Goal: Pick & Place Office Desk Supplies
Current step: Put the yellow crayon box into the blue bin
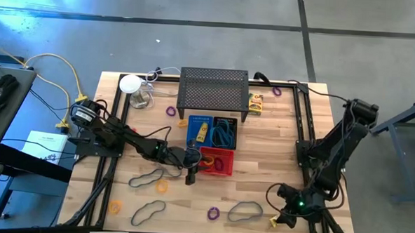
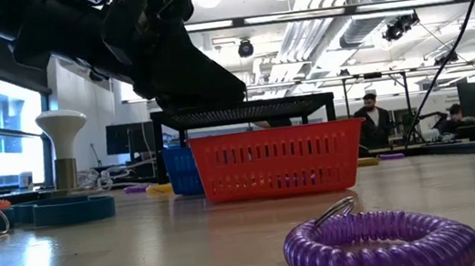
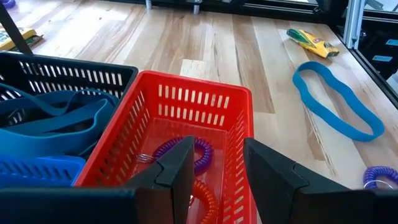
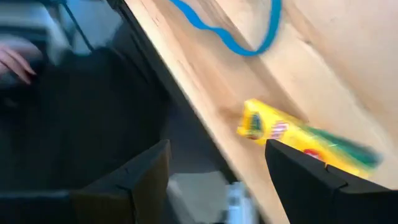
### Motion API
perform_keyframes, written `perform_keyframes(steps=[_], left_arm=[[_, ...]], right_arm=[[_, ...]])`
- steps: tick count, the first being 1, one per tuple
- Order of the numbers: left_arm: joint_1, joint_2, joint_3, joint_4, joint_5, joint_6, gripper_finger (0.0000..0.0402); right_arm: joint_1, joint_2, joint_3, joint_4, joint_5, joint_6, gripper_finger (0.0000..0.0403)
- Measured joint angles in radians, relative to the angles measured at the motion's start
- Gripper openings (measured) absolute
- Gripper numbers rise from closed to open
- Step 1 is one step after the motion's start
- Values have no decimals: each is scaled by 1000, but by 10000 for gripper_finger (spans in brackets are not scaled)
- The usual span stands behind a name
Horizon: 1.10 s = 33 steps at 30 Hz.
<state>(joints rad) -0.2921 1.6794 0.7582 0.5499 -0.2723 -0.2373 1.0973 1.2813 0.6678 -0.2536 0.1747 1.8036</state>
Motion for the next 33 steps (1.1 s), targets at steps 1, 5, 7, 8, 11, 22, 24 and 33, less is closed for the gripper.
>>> perform_keyframes(steps=[1, 5, 7, 8, 11, 22, 24, 33], left_arm=[[0, 0, 0, 0, 0, 4, 134], [0, 0, 0, 0, 0, 13, 134], [0, 0, 0, 0, 0, 13, 134], [0, 0, 0, 0, 0, 13, 134], [0, 0, 0, 0, 0, 13, 134], [14, 0, 0, -7, 0, 15, 134], [22, 0, 0, -6, 5, 35, 134], [36, 0, 0, -5, 9, 90, 134]], right_arm=[[4, 4, 0, -11, -8, -30, 250], [10, 16, -1, -10, 3, -49, 250], [9, 22, -1, -7, 41, -45, 250], [8, 23, -1, -2, 46, -42, 250], [0, 22, -1, -8, -22, -53, 250], [-45, 24, 179, -285, 32, -78, 250], [-44, 59, 298, -423, 44, -91, 250], [-69, 435, 814, -1199, -82, -59, 250]])
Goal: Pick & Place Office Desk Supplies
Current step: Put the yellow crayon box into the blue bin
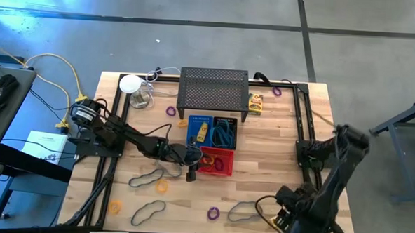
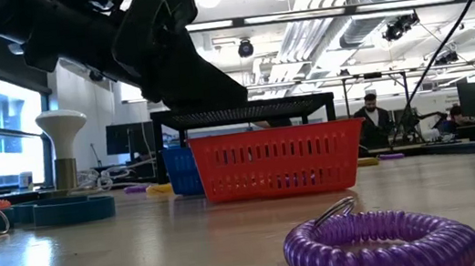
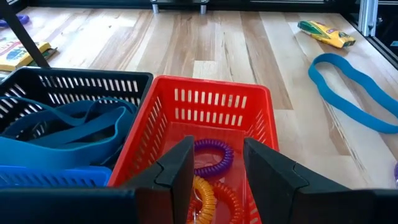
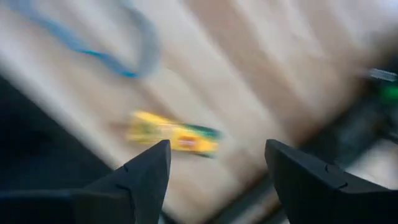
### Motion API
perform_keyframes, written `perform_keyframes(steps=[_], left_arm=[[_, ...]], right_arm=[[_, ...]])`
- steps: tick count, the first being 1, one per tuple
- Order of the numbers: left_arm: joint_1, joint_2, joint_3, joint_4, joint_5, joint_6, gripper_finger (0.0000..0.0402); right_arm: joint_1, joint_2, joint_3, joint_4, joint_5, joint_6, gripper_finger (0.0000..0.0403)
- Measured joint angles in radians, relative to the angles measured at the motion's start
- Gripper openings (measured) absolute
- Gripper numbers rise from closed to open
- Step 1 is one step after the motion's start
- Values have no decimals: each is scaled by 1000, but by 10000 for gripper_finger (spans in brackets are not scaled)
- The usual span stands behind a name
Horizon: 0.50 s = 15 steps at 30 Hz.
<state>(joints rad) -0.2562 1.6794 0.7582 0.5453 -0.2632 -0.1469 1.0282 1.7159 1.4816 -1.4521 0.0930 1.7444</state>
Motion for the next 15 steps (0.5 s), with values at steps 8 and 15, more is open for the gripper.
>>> perform_keyframes(steps=[8, 15], left_arm=[[0, 0, 0, 2, 1, 14, 134], [0, 0, 0, 2, 1, 53, 134]], right_arm=[[8, 154, 27, -43, -81, -197, 250], [16, 186, 27, 104, -7, -203, 250]])
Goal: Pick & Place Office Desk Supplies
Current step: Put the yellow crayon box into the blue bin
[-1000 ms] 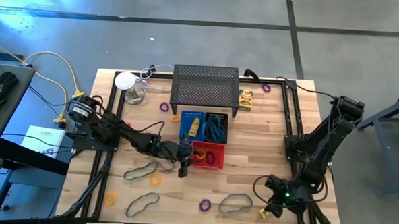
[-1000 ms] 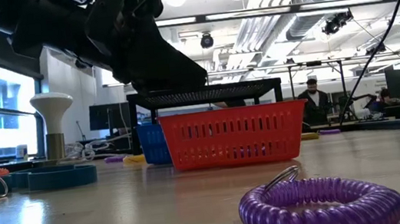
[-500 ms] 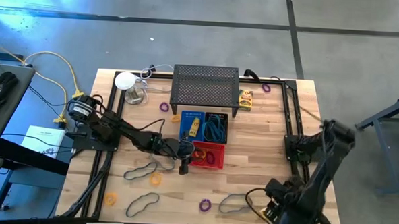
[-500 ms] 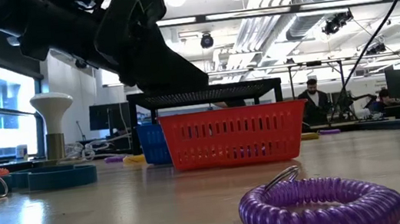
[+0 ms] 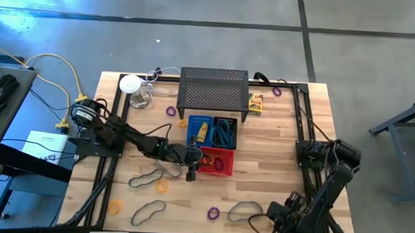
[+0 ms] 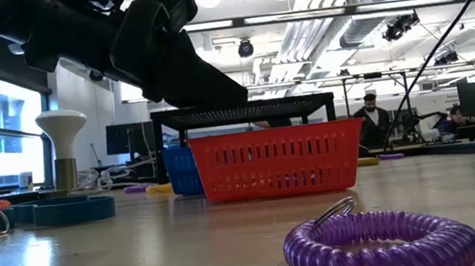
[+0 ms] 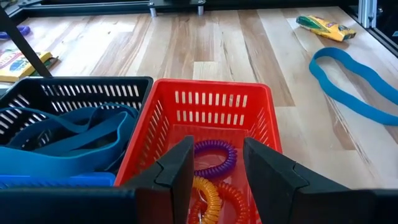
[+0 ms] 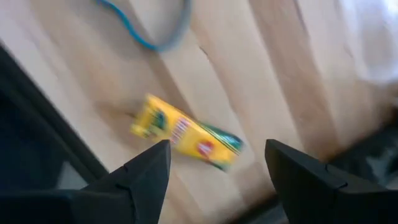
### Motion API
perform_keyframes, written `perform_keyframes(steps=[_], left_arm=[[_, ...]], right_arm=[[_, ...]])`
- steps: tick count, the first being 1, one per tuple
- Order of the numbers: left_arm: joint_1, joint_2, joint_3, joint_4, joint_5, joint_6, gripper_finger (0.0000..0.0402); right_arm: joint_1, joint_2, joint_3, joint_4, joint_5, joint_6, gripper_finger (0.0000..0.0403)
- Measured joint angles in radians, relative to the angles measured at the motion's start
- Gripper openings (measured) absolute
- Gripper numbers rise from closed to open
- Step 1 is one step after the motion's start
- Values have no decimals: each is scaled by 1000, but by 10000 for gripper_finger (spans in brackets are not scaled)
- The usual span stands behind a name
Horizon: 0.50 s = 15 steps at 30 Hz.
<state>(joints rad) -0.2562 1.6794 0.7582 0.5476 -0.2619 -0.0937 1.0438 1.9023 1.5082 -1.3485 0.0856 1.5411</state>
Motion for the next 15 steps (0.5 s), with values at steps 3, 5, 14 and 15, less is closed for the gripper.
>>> perform_keyframes(steps=[3, 5, 14, 15], left_arm=[[2, 0, 0, 0, 0, 0, 134], [4, 0, 0, 0, 2, -1, 134], [-8, 0, 0, 0, 2, -3, 134], [-10, 0, 0, 0, 2, -3, 134]], right_arm=[[9, 1, 0, 82, 65, 2, 250], [11, 1, 0, 128, 98, -14, 250], [10, 3, 0, 265, 95, -51, 250], [10, 5, 0, 258, 81, -66, 250]])
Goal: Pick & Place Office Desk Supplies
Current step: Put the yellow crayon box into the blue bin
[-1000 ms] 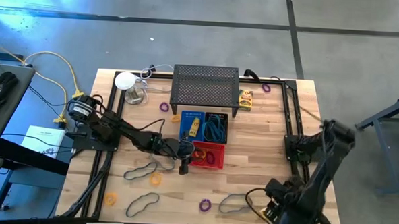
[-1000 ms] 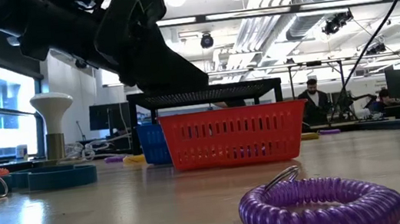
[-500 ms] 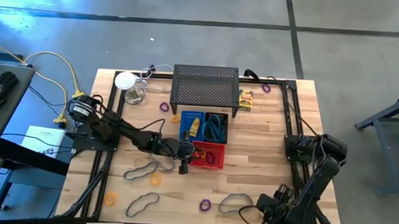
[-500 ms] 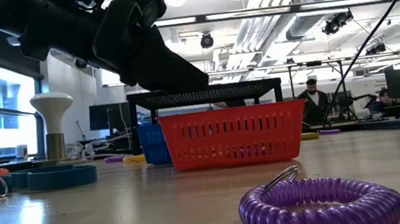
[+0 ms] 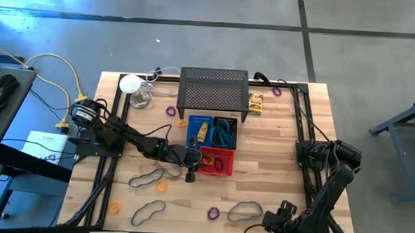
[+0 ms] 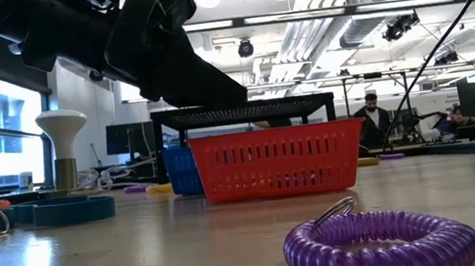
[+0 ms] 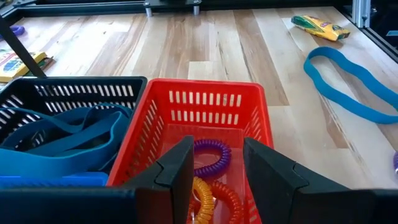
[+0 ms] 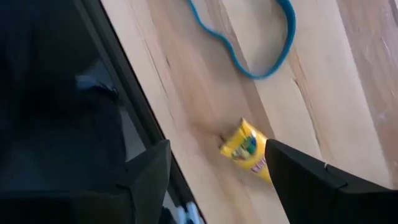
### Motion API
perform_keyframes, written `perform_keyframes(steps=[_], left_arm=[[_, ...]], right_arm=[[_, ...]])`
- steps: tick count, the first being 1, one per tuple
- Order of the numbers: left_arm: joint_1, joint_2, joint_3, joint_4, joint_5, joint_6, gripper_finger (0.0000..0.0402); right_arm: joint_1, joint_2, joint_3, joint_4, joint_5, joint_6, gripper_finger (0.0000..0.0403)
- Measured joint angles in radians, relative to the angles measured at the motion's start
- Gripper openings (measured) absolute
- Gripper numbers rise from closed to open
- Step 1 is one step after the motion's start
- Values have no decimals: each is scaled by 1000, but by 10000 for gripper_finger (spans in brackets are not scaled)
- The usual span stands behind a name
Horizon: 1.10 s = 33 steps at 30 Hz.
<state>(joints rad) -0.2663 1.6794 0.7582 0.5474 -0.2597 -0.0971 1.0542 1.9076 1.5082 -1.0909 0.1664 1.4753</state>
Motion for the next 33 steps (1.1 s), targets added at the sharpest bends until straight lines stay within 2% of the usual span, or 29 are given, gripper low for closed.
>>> perform_keyframes(steps=[4, 8, 18, 33], left_arm=[[-1, 0, 0, 0, 0, 0, 134], [-1, 0, 0, 0, 0, 0, 134], [-1, 0, 0, 8, -1, 0, 134], [-1, 0, 0, 15, -3, 1, 134]], right_arm=[[4, 26, 0, -20, -94, -140, 250], [22, 57, 0, -52, -109, -290, 250], [41, 115, -3, -149, -68, -314, 250], [58, 117, -160, -62, -140, -331, 250]])
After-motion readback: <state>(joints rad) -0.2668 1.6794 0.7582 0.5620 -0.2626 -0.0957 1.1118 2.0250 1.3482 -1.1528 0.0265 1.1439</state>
